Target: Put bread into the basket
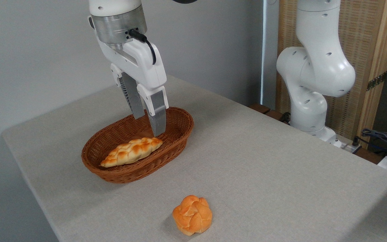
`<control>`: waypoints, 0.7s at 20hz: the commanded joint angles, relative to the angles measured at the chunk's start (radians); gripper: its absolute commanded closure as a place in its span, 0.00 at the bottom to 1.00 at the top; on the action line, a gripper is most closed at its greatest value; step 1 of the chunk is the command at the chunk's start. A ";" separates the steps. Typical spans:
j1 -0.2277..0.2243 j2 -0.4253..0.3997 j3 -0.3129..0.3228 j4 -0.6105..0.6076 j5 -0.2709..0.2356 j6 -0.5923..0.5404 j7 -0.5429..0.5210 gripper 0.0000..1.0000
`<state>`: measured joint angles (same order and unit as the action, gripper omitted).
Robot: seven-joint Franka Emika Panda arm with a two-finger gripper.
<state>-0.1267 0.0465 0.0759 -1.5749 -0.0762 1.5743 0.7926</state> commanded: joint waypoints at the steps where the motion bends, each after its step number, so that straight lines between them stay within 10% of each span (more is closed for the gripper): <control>1: -0.011 -0.011 0.036 0.019 -0.002 0.006 -0.010 0.00; 14: -0.013 -0.010 0.031 0.039 -0.002 0.044 -0.053 0.00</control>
<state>-0.1329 0.0412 0.1096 -1.5362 -0.0761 1.6089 0.7598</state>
